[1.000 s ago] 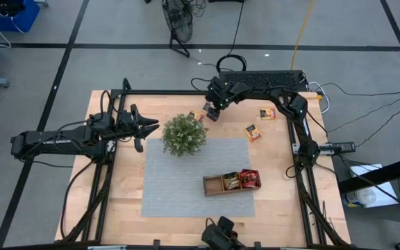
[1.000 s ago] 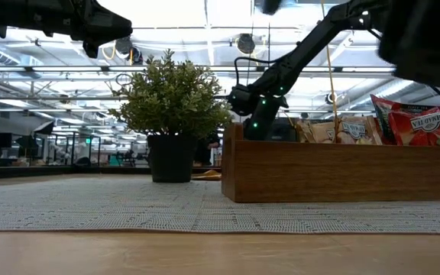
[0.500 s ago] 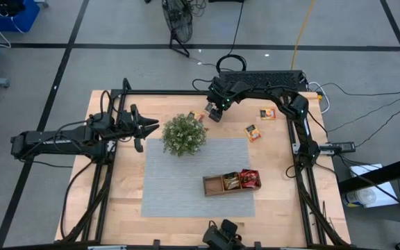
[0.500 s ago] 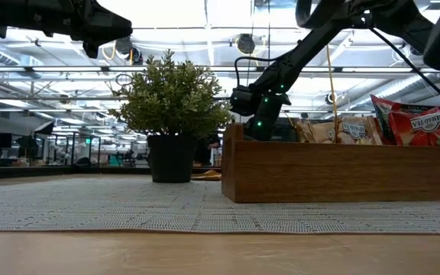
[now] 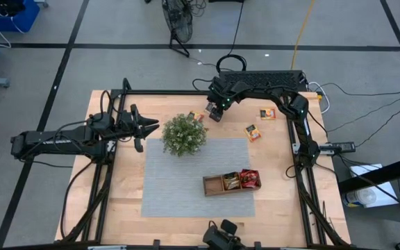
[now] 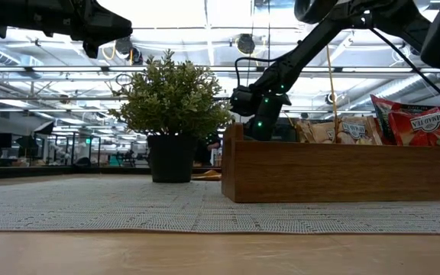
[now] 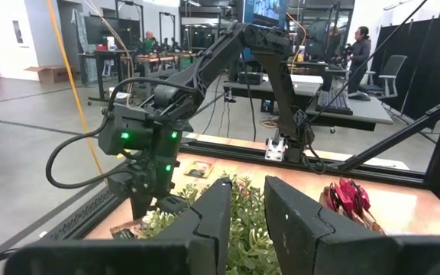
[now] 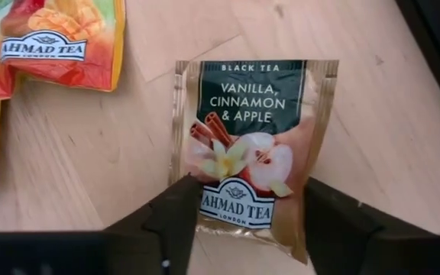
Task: Pick & Place Tea
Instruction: Put the apple tea sachet into the brown organizer
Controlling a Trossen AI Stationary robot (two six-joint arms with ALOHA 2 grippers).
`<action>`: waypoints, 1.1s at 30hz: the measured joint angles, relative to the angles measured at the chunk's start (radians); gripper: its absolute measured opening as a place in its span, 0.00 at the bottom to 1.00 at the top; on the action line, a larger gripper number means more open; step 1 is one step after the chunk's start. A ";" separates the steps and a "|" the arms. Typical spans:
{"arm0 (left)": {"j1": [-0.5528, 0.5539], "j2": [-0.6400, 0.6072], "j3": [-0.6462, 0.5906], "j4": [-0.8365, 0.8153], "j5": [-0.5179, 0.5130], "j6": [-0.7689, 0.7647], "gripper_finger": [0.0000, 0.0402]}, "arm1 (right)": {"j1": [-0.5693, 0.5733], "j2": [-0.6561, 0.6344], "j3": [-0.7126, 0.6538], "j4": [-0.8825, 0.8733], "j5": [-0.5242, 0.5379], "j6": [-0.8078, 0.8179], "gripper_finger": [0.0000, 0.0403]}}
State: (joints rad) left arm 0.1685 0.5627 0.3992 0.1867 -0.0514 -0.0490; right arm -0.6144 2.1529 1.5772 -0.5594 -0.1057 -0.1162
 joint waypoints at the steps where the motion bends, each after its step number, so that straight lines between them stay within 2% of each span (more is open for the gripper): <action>1: 0.000 0.000 0.000 0.000 0.000 0.000 0.22 | 0.000 0.000 0.000 0.000 -0.001 0.000 0.46; 12: 0.000 0.000 0.000 0.000 0.000 0.000 0.22 | 0.010 -0.032 -0.003 -0.061 -0.008 -0.047 0.04; 18: 0.000 0.000 0.000 0.000 0.000 0.000 0.22 | 0.054 -0.135 -0.005 -0.205 0.001 -0.037 0.04; 22: 0.000 0.000 0.000 0.000 0.000 0.000 0.22 | 0.126 -0.241 -0.030 -0.304 0.008 -0.005 0.02; 29: 0.000 0.000 0.000 0.000 0.000 0.000 0.22 | 0.359 -0.541 -0.206 -0.333 0.157 0.183 0.02; 33: 0.000 0.000 0.000 0.000 0.000 0.000 0.22 | 0.559 -0.723 -0.371 -0.227 0.265 0.353 0.02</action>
State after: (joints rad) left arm 0.1687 0.5627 0.3992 0.1867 -0.0515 -0.0492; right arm -0.0555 1.4298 1.2064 -0.7865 0.1589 0.2368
